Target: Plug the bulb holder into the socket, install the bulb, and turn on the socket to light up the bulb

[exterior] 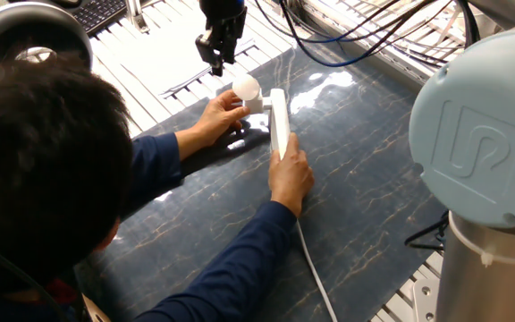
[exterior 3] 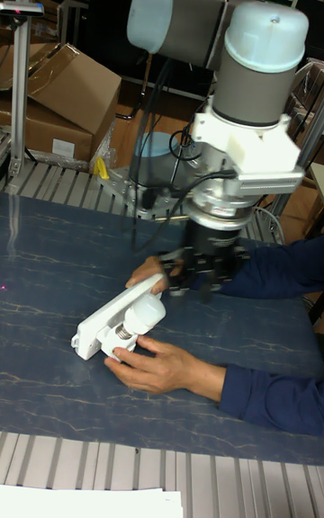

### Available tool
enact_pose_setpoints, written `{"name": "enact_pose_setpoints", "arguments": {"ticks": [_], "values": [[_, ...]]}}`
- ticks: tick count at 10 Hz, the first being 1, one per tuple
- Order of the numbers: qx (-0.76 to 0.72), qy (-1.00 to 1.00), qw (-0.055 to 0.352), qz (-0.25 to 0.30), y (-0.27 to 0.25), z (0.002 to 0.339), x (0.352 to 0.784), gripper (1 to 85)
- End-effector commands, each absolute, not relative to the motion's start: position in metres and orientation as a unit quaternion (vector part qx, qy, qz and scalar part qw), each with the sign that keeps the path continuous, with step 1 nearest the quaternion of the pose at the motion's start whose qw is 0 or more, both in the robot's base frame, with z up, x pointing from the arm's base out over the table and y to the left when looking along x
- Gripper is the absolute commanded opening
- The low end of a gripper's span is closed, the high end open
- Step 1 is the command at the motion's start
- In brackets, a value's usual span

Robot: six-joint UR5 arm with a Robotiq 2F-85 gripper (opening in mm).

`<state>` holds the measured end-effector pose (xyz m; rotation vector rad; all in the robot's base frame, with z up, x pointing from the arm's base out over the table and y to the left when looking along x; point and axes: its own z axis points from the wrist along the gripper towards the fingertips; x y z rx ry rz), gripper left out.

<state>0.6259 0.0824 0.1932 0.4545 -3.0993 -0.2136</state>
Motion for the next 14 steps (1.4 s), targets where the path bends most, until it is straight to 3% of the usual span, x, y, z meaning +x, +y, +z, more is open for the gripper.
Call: {"name": "enact_pose_setpoints", "arguments": {"ticks": [1,2,5,7,10,14], "values": [[0.135,-0.988,0.013,-0.076,0.089,0.200,0.618,38.7],[0.148,-0.988,0.015,-0.042,0.068,0.196,0.621,37.3],[0.153,-0.988,0.005,-0.027,0.058,0.188,0.635,33.0],[0.190,-0.982,0.001,0.026,0.029,0.187,0.642,29.3],[0.202,-0.979,0.002,0.035,0.019,0.186,0.641,24.0],[0.221,-0.973,0.000,0.060,0.010,0.183,0.646,41.0]]}}
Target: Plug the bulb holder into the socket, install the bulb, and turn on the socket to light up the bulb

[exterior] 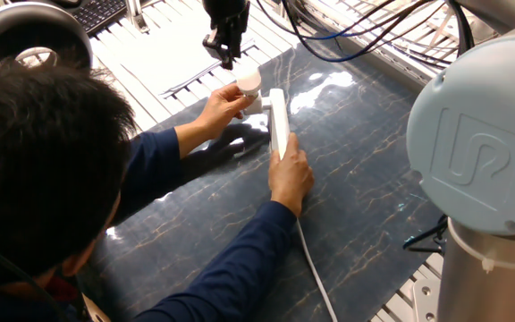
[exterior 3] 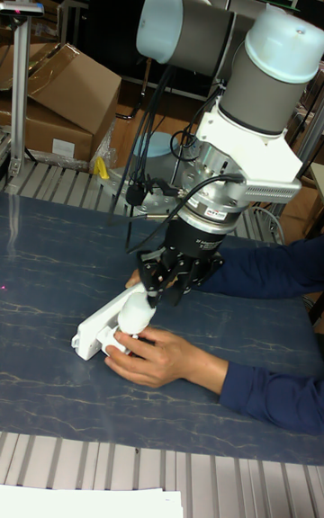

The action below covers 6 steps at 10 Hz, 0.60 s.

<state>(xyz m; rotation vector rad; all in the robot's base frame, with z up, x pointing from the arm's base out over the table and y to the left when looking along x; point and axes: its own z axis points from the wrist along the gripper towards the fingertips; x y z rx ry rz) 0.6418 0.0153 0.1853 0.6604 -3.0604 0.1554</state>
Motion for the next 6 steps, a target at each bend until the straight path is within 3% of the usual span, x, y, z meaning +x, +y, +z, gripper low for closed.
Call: {"name": "enact_pose_setpoints", "arguments": {"ticks": [1,6], "values": [[0.226,-0.971,-0.002,0.074,-0.001,0.180,0.650,42.0],[0.247,-0.966,-0.019,0.072,-0.014,0.174,0.659,42.0]]}}
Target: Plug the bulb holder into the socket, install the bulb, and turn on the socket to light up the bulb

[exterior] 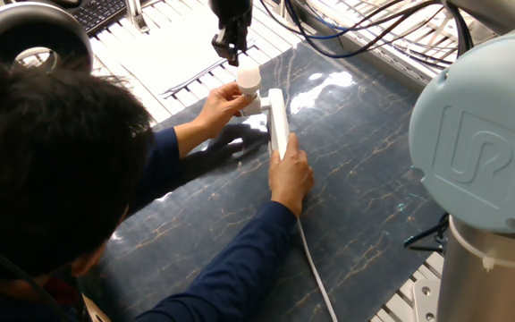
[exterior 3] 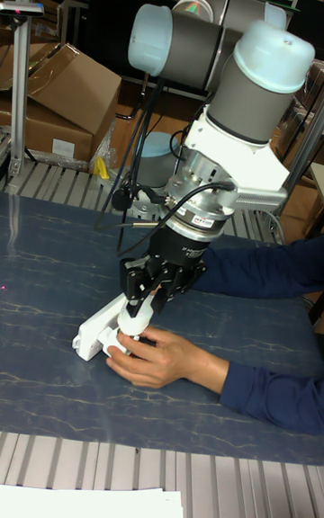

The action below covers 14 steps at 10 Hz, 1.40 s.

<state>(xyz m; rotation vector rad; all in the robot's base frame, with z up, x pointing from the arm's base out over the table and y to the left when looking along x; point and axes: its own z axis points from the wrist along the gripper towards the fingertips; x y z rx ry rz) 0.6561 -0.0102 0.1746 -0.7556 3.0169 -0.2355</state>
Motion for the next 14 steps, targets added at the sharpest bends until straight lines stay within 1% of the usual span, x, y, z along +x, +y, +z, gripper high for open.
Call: {"name": "enact_pose_setpoints", "arguments": {"ticks": [1,4,7,11,12,14], "values": [[-0.245,0.967,0.022,-0.066,-0.013,0.173,0.661,42.0],[-0.244,0.969,0.018,-0.045,-0.003,0.176,0.653,42.0],[-0.242,0.969,0.014,-0.046,-0.005,0.176,0.651,42.0],[-0.289,0.955,0.033,-0.052,-0.008,0.177,0.661,42.0],[-0.307,0.950,0.034,-0.050,-0.007,0.177,0.661,44.3],[-0.311,0.949,0.035,-0.030,0.004,0.180,0.655,53.0]]}}
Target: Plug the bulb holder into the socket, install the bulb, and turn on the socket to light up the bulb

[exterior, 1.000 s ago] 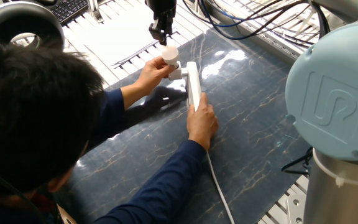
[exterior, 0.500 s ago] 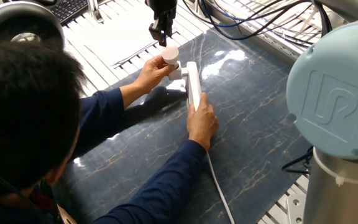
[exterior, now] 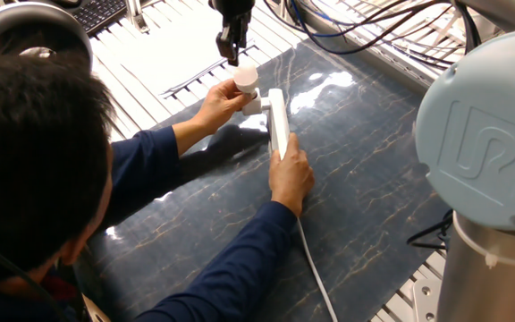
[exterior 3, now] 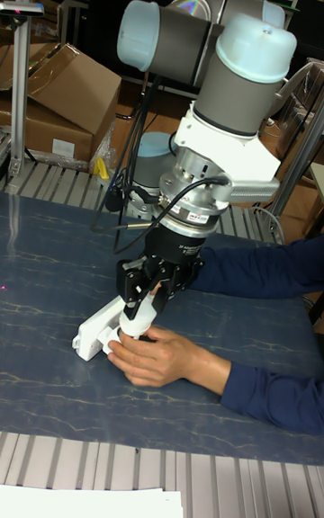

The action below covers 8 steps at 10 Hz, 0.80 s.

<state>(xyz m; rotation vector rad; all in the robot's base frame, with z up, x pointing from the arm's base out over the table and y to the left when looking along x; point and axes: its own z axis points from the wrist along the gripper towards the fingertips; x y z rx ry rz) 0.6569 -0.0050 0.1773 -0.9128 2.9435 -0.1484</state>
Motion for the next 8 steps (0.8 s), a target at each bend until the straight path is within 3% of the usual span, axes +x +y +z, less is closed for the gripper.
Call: {"name": "enact_pose_setpoints", "arguments": {"ticks": [1,8], "values": [[-0.316,0.947,0.037,-0.031,0.006,0.180,0.657,56.3],[-0.344,0.938,0.034,-0.029,0.005,0.171,0.645,54.0]]}}
